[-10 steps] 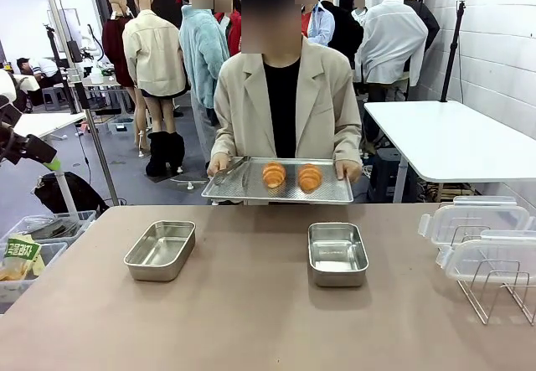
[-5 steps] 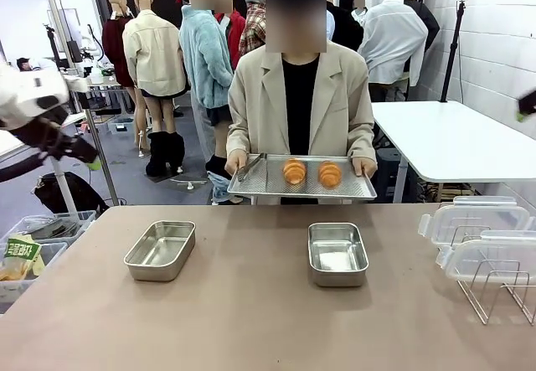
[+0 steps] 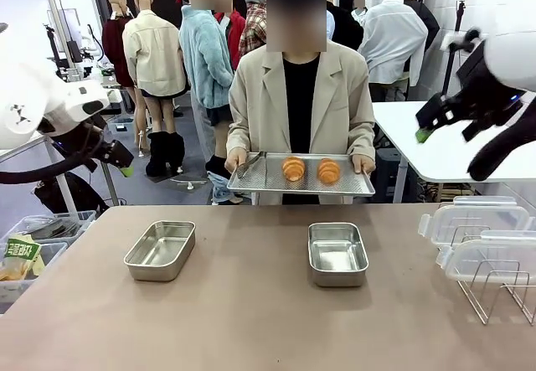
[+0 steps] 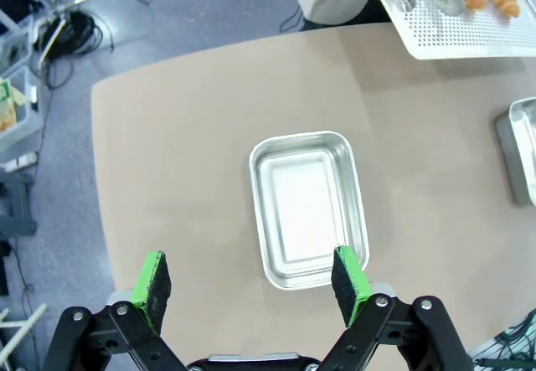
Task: Place the bread in airtight containers.
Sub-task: Lift both Airtight Container.
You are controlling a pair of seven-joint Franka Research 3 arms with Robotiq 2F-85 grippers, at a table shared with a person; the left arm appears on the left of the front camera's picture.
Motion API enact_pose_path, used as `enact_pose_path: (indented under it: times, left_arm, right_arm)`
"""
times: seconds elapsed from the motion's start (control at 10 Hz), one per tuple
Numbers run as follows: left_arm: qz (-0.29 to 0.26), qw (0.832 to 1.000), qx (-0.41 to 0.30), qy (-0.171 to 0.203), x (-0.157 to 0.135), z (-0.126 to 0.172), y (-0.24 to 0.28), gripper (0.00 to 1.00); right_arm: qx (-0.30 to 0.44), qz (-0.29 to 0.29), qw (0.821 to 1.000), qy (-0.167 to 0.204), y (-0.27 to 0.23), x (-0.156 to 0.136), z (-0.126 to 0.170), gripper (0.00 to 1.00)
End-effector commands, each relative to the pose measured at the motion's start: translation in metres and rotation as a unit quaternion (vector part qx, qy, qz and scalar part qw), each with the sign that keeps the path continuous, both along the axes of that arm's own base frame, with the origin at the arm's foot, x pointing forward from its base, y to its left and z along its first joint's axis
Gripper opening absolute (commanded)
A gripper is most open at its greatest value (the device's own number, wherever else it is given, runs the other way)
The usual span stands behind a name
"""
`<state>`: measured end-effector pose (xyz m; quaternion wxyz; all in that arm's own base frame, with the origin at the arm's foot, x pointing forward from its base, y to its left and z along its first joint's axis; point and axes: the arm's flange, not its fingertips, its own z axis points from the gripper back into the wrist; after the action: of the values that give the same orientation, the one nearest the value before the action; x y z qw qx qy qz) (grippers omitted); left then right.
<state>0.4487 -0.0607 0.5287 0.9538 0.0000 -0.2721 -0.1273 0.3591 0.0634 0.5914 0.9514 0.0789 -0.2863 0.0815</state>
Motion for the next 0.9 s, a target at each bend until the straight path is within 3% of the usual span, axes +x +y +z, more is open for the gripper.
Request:
enact_pose_path:
  times: [0.0,0.1,0.2,0.3,0.4,0.6,0.8]
  left_arm:
    - [0.040,0.999,-0.001,0.019,0.006,-0.014,-0.015,1.00]
    - [0.065,0.998,0.021,0.014,0.009,-0.013,-0.012,1.00]
    - [0.015,1.000,-0.005,0.012,0.003,-0.010,-0.006,1.00]
    - [0.032,0.999,-0.001,0.018,0.005,-0.017,-0.009,1.00]
    - [0.037,0.999,0.002,-0.006,-0.011,-0.010,0.009,1.00]
    - [-0.009,0.999,-0.008,0.030,0.013,-0.051,0.011,1.00]
    - [0.003,0.998,0.001,0.061,0.031,-0.077,0.008,1.00]
  right_arm:
    - [-0.006,-0.028,0.998,0.055,0.018,0.019,-0.007,1.00]
    - [-0.094,-0.043,0.995,-0.008,0.013,0.021,-0.013,1.00]
    - [-0.004,-0.005,0.999,0.033,0.012,0.007,-0.012,1.00]
    - [-0.004,-0.005,0.999,0.033,0.012,0.007,-0.012,1.00]
    - [-0.037,-0.015,0.999,0.031,0.017,0.016,-0.020,1.00]
    - [-0.049,0.031,0.995,0.086,0.047,0.042,-0.054,1.00]
    - [-0.063,-0.003,0.992,0.112,0.074,0.070,-0.091,1.00]
